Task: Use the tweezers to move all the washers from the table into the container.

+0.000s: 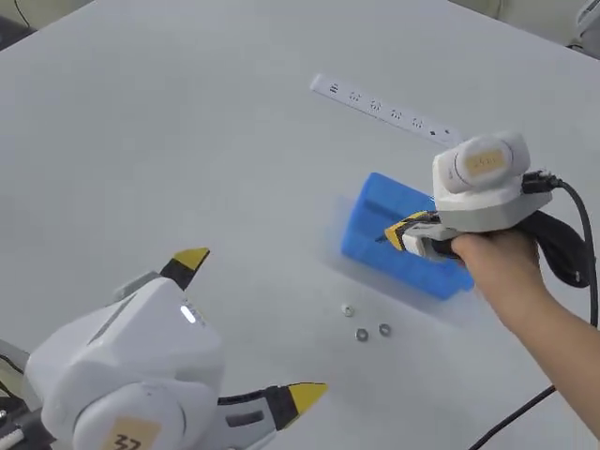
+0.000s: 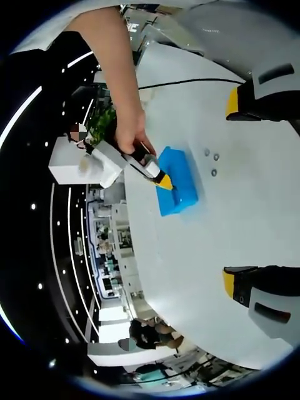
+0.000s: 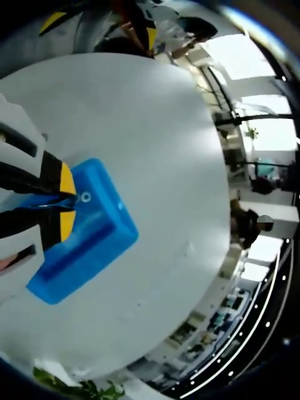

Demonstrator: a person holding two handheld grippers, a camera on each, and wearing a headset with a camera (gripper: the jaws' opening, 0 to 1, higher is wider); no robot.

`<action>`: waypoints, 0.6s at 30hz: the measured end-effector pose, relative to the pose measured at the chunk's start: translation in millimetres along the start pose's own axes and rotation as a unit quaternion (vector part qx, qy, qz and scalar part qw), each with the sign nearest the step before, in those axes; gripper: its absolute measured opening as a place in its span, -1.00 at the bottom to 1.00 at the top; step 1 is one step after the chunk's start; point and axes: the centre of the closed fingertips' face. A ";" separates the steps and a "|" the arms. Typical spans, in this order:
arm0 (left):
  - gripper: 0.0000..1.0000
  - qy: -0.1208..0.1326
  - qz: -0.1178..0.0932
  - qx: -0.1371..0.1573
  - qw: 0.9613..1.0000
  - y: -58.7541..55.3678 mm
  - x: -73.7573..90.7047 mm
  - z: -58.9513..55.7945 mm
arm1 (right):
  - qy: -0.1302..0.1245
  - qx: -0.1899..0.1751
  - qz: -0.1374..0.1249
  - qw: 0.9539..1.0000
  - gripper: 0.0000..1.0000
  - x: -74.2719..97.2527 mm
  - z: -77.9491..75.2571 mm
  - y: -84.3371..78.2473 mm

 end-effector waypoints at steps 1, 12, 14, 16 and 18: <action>0.99 0.000 0.002 -0.001 1.000 -0.7 -0.2 0.1 | 0.005 0.004 0.004 1.000 -0.95 -1.0 1.1 -0.9; 0.99 0.000 0.009 -0.002 1.000 -3.1 -0.8 0.2 | 0.009 -0.002 0.004 1.000 -0.95 -10.6 3.5 5.2; 0.99 0.001 0.010 -0.003 1.000 -3.7 -1.0 0.6 | -0.004 -0.028 -0.025 0.999 -0.95 -13.3 1.1 8.8; 0.99 0.002 0.011 -0.003 1.000 -4.0 -1.0 0.8 | -0.013 -0.035 -0.069 0.997 -0.95 -14.3 1.2 11.9; 0.99 0.002 0.011 -0.003 1.000 -3.8 -1.0 0.7 | -0.028 -0.044 -0.095 0.994 -0.95 -12.5 -0.3 10.2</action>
Point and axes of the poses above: the centre of the closed fingertips' face, and the gripper's own axes: x roughly backward along the fingers, z roughly to its left, y roughly out of its top, and after that the axes turned 4 degrees about x, right-handed
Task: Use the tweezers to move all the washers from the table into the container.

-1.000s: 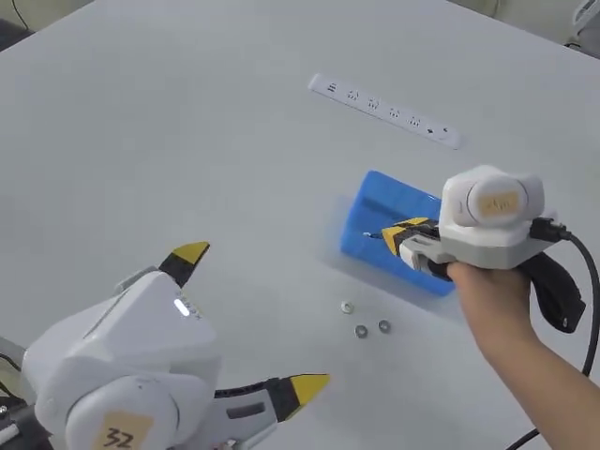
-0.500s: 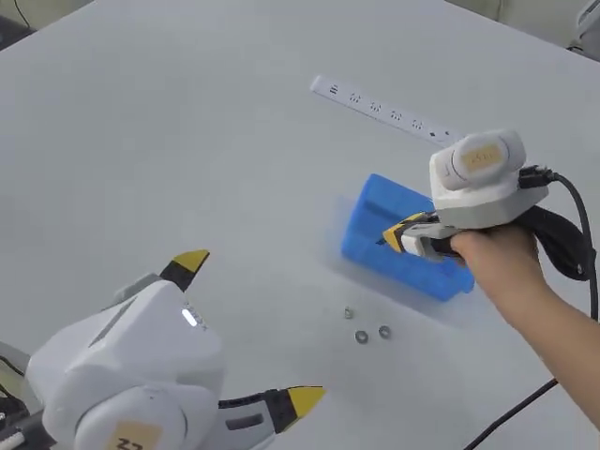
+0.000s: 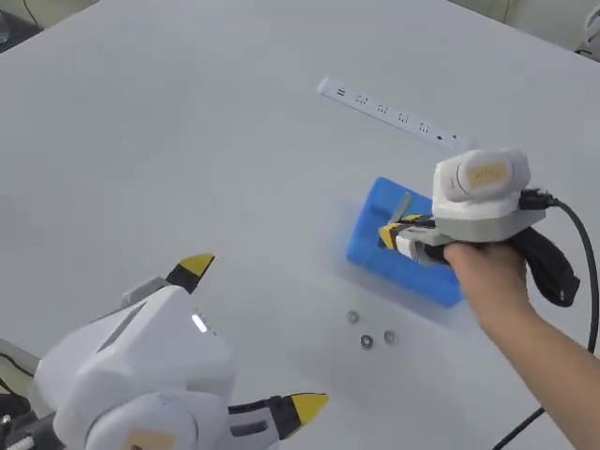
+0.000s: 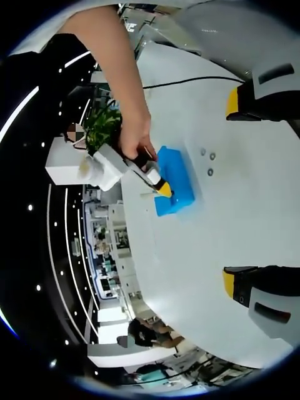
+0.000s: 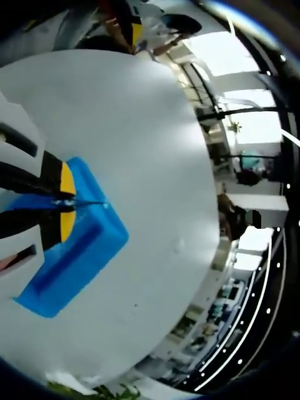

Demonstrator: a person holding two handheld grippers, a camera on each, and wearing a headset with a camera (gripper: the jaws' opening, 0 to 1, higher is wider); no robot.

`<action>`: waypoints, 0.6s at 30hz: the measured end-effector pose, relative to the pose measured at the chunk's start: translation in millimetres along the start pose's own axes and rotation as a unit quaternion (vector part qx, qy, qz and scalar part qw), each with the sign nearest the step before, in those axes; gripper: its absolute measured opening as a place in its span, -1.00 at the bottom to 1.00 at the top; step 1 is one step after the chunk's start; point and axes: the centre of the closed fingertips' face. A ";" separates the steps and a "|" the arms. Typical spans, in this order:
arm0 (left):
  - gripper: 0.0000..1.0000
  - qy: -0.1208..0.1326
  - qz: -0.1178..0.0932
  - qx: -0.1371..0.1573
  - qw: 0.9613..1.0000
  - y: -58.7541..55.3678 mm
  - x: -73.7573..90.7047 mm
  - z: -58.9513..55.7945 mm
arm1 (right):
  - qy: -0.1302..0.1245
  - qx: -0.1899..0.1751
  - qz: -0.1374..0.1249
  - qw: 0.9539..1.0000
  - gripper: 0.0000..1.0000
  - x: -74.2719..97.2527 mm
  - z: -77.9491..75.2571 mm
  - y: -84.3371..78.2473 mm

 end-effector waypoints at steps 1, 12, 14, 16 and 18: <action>0.99 0.001 0.000 0.000 1.000 -0.1 0.0 0.2 | -0.004 -0.002 -0.004 1.000 -0.95 0.5 -0.8 -1.8; 0.99 0.003 0.003 -0.004 1.000 -1.1 -0.1 0.1 | -0.011 -0.012 -0.017 1.000 -0.94 3.4 -1.6 -3.2; 0.99 0.004 0.004 -0.005 1.000 -1.5 -0.1 0.3 | -0.010 -0.012 -0.016 1.000 -0.94 5.1 -0.6 -3.8; 0.99 0.005 0.005 -0.007 1.000 -1.6 0.0 0.6 | -0.013 -0.008 -0.013 1.000 -0.94 7.8 -0.4 -4.9; 0.99 0.005 0.006 -0.007 1.000 -1.7 0.2 0.8 | -0.013 -0.005 -0.012 1.000 -0.93 8.9 -0.1 -4.1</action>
Point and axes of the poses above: the centre of the closed fingertips' face, and the gripper's own axes: x roughly backward along the fingers, z roughly to its left, y roughly out of its top, and after that the axes turned 4 degrees about x, right-handed
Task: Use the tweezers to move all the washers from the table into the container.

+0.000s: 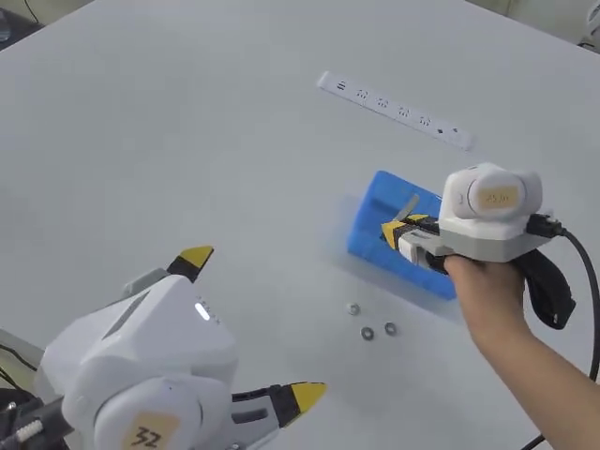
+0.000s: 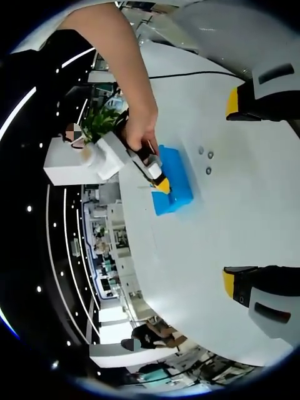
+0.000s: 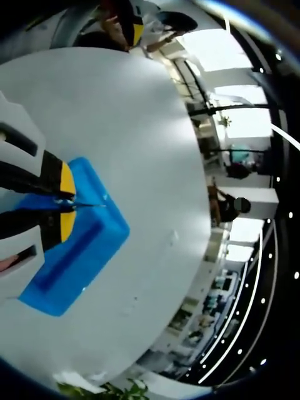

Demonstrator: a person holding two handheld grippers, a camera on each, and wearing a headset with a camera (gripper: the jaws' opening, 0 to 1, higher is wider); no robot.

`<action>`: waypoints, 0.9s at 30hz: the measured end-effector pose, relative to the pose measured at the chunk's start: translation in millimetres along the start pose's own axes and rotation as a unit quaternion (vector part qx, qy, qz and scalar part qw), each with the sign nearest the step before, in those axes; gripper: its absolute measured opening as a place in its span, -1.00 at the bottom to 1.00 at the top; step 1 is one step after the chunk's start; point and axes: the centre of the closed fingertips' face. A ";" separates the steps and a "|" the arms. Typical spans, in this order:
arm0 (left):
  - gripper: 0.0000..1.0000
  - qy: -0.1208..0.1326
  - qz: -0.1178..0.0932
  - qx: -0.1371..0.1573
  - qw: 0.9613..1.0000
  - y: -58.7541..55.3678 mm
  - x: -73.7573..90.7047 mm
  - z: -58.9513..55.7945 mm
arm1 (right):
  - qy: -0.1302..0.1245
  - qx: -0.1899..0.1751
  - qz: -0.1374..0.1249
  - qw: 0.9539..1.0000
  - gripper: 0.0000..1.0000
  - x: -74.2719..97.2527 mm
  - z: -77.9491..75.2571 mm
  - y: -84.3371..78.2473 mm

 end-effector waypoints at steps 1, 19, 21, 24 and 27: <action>0.99 0.000 0.000 0.000 1.000 0.1 0.1 0.2 | -0.001 0.000 -0.001 1.000 -0.93 0.5 -0.2 1.0; 0.99 -0.001 0.005 -0.005 1.000 -0.6 0.1 -0.4 | 0.011 -0.007 -0.027 1.000 -0.99 31.4 5.1 23.6; 0.99 0.000 0.006 -0.007 1.000 -1.2 -0.3 -0.3 | 0.019 -0.003 -0.028 0.999 -0.99 39.2 9.2 26.0; 0.99 0.000 0.009 -0.010 1.000 -2.1 -0.6 -0.5 | 0.021 0.008 -0.029 0.999 -0.99 51.0 13.4 27.3; 0.99 -0.001 0.009 -0.010 1.000 -2.1 -0.6 -0.8 | 0.040 0.012 -0.020 0.999 -0.99 55.8 23.2 23.2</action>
Point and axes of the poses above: the centre of the closed fingertips' face, and the gripper's own axes: x roughly backward along the fingers, z roughly to its left, y roughly out of its top, and after that the axes turned 4 degrees about x, right-handed
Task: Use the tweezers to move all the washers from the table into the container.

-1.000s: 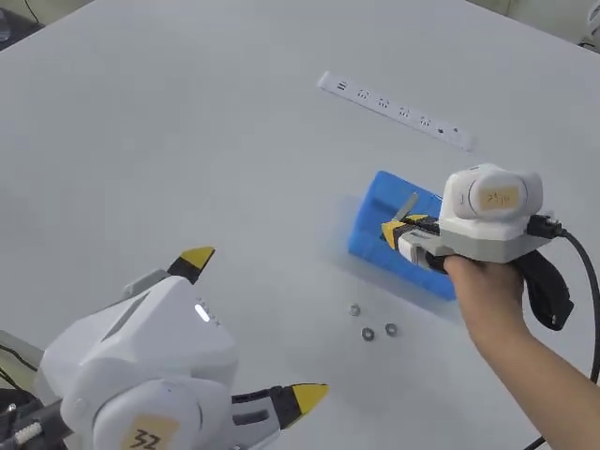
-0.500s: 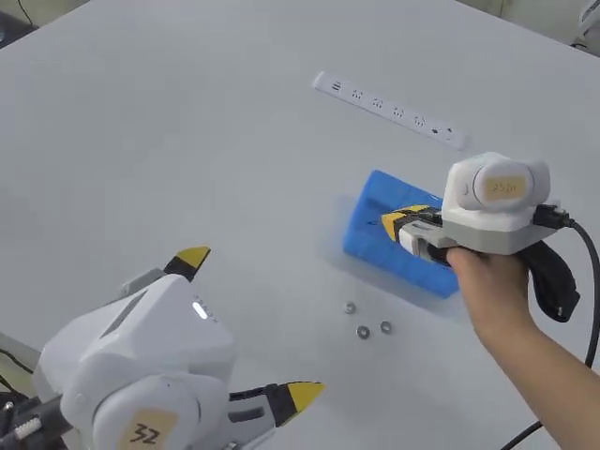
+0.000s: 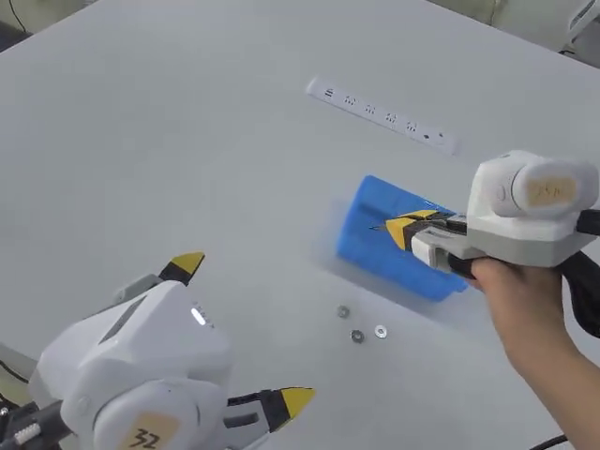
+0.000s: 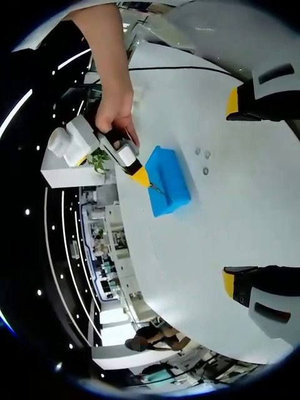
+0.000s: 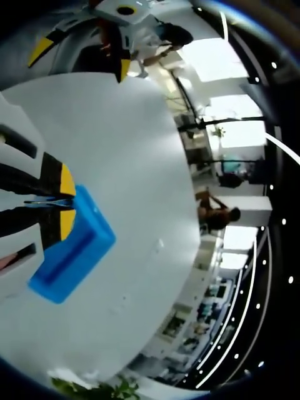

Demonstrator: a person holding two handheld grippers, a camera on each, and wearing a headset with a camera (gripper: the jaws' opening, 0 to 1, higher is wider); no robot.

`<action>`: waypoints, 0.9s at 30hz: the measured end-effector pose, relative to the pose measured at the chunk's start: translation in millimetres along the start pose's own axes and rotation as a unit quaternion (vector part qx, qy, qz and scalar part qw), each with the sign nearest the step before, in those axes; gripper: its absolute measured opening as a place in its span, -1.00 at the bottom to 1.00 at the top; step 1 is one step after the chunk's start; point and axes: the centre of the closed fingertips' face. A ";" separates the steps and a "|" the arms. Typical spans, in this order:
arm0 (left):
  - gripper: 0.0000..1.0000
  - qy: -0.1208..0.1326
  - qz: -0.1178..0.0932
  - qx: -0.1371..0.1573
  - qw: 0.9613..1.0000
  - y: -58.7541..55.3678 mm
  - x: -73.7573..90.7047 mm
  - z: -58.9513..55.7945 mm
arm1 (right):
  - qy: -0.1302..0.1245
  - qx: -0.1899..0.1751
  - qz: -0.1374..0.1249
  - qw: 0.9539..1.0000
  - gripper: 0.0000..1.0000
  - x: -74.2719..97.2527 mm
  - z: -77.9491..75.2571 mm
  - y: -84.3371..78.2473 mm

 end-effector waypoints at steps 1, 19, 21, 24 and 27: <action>0.99 0.000 0.001 0.000 1.000 -0.3 -0.1 -0.1 | 0.006 0.001 0.004 1.000 -0.99 1.4 3.4 -1.5; 0.99 0.002 0.007 -0.004 1.000 -3.7 -1.5 0.6 | 0.072 0.028 0.108 0.991 -0.98 1.1 46.3 -56.4; 0.99 0.003 0.010 -0.002 1.000 -4.9 -1.9 1.5 | 0.078 0.026 0.122 0.989 -0.98 -1.7 47.7 -60.6; 0.99 0.003 0.012 -0.002 1.000 -5.5 -2.1 1.8 | 0.073 0.047 0.158 0.984 -0.98 -2.1 46.9 -70.0; 0.99 0.003 0.015 -0.005 1.000 -6.8 -2.7 1.6 | 0.075 0.064 0.184 0.978 -0.98 -3.0 50.7 -76.9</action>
Point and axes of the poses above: the centre of the closed fingertips' face, and the gripper's own axes: x roughly backward along the fingers, z roughly to its left, y roughly out of its top, and after that the axes turned 4 degrees about x, right-handed
